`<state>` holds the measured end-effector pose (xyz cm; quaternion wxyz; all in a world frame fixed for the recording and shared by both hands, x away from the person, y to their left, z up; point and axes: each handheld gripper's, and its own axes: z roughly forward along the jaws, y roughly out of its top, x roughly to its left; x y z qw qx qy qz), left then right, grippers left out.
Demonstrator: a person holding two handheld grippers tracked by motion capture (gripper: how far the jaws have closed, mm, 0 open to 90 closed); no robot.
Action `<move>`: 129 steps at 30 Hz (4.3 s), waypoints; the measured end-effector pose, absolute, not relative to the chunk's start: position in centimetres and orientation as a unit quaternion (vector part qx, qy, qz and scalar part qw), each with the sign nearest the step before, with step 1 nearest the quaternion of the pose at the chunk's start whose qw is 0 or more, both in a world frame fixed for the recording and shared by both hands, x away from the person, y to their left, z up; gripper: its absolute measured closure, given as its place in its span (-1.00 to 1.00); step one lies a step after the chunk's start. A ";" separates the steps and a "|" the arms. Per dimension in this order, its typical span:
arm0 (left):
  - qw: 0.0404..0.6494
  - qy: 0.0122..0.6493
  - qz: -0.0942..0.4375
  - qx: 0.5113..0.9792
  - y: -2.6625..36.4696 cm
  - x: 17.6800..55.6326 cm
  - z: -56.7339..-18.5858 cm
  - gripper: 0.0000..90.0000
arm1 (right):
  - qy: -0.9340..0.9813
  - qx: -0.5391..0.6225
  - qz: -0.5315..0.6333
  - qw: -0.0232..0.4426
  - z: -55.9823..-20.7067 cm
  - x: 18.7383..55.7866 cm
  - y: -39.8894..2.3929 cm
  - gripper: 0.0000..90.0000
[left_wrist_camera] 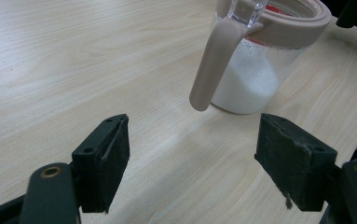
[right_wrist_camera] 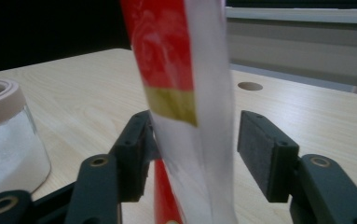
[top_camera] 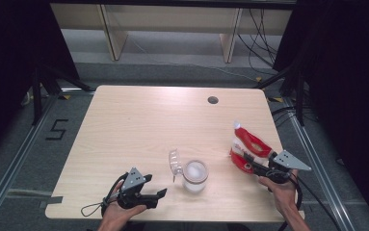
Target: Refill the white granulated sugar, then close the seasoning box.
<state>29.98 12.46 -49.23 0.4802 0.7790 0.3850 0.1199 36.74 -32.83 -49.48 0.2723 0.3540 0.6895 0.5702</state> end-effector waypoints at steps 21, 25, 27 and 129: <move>0.483 0.389 0.119 0.775 12.5 30.0 -49.2 -0.46 | 0.687 0.391 0.543 0.283 -47.6 34.0 -33.6 -0.38; 0.483 0.388 0.120 0.776 12.5 30.0 -49.2 -0.46 | 0.685 0.410 0.535 0.276 -47.3 33.1 -33.7 -0.39; 0.483 0.389 0.119 0.775 12.5 30.0 -49.2 -0.47 | 0.694 0.404 0.525 0.284 -47.0 32.9 -34.0 -0.39; 0.554 0.354 0.154 0.738 10.6 32.0 -44.6 0.99 | 0.801 0.361 0.427 0.212 -48.6 27.7 -30.3 -0.62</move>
